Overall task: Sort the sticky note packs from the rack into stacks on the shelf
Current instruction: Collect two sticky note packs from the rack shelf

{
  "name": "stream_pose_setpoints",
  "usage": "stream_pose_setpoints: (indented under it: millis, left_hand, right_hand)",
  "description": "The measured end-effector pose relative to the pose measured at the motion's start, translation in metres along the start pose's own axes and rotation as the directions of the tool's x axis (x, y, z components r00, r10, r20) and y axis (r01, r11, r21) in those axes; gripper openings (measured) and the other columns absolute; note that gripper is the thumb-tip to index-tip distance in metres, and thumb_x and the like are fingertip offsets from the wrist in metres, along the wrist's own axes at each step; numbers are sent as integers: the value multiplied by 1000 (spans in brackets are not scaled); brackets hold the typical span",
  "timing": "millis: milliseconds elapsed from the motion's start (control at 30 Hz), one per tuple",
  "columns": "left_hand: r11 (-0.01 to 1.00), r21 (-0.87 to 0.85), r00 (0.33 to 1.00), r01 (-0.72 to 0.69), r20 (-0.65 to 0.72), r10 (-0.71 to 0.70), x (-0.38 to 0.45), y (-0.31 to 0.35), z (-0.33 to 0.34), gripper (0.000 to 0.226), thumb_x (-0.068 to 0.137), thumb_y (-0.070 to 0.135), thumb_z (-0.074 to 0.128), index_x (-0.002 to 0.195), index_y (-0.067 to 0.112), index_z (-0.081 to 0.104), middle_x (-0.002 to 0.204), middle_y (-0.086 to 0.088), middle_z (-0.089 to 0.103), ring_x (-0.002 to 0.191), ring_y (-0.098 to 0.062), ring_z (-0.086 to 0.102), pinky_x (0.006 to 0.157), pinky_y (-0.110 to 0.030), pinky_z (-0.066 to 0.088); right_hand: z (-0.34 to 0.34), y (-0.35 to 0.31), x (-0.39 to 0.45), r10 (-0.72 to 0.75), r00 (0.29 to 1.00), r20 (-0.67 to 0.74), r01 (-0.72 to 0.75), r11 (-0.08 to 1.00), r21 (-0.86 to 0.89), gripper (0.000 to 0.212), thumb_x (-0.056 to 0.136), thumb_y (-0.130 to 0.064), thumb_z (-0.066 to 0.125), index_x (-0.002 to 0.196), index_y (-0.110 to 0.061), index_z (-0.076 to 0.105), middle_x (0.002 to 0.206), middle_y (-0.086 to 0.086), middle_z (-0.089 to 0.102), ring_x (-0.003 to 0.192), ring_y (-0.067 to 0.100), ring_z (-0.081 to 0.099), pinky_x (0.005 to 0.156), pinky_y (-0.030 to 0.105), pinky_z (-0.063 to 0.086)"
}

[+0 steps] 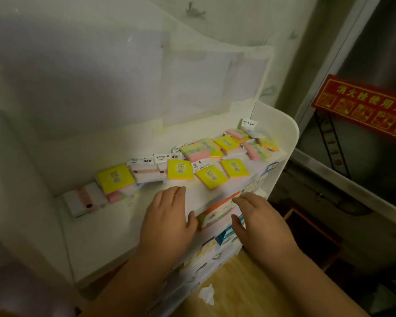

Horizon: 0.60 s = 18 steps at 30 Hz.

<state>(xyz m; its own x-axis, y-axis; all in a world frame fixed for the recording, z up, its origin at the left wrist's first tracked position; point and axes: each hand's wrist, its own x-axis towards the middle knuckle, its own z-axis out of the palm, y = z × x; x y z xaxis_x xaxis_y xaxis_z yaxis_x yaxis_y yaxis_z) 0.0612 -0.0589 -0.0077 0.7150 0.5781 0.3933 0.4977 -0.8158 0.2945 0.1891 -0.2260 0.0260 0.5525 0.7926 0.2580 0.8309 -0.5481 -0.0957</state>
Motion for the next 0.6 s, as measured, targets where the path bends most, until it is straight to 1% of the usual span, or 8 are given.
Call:
stream_pose_setpoints:
  millis: [67, 167, 267, 367, 433, 533, 600]
  left_hand:
    - [1000, 0, 1000, 15, -9, -15, 0, -9, 5, 52, 79, 36, 59, 123, 9, 62, 114, -7, 65, 106, -26, 59, 90, -39, 52]
    - [1000, -9, 999, 30, -30, -30, -4, -24, 10, 54, 77, 37, 48, 120, 6, 62, 110, -10, 64, 101, -29, 58, 88, -41, 52]
    - [999, 2, 998, 42, -44, -42, -7, -37, 13, 53, 79, 36, 48, 118, 5, 62, 108, -12, 63, 98, -30, 57, 85, -40, 52]
    - [997, 4, 996, 75, -55, -75, -15, -47, 9, 52, 81, 37, 48, 121, 7, 61, 114, -10, 62, 103, -29, 55, 88, -40, 51]
    - [994, 19, 993, 104, -61, -103, -22, -51, 4, 51, 83, 37, 48, 123, 9, 60, 117, -8, 62, 108, -27, 53, 91, -39, 50]
    - [981, 34, 979, 191, -72, -189, -27, -58, -2, 52, 83, 38, 48, 125, 10, 60, 119, -7, 62, 111, -25, 52, 93, -39, 50]
    - [969, 46, 969, 243, -66, -240, -28, -61, -5, 53, 83, 39, 47, 126, 10, 59, 120, -7, 61, 112, -26, 54, 94, -40, 50]
  right_hand:
    - [9, -3, 27, -47, 998, 36, 47, 999, 15, 38, 92, -28, 61, 129, -18, 61, 124, 0, 61, 113, 21, 58, 90, 34, 52]
    - [25, -10, 73, -132, 986, 105, 132, 991, 6, 37, 93, -28, 57, 126, -13, 60, 123, 6, 57, 115, 28, 54, 88, 40, 53]
    - [43, -20, 116, -187, 968, 166, 194, 981, -24, 38, 93, -30, 54, 126, -12, 56, 127, 8, 53, 117, 30, 50, 87, 40, 50]
    - [62, -30, 148, -252, 946, 201, 265, 964, -37, 32, 90, -26, 54, 118, -11, 58, 125, 9, 53, 115, 31, 51, 85, 39, 48]
    - [76, -34, 164, -305, 925, 225, 319, 947, -28, 29, 87, -24, 55, 113, -11, 59, 121, 8, 53, 113, 31, 52, 81, 39, 48]
    - [90, -39, 185, -351, 909, 227, 357, 934, 16, 22, 84, -16, 56, 105, -11, 61, 114, 9, 55, 109, 31, 55, 75, 38, 50]
    - [94, -41, 194, -352, 910, 220, 361, 933, 3, 20, 83, -11, 57, 101, -11, 62, 111, 10, 55, 108, 32, 55, 74, 38, 51]
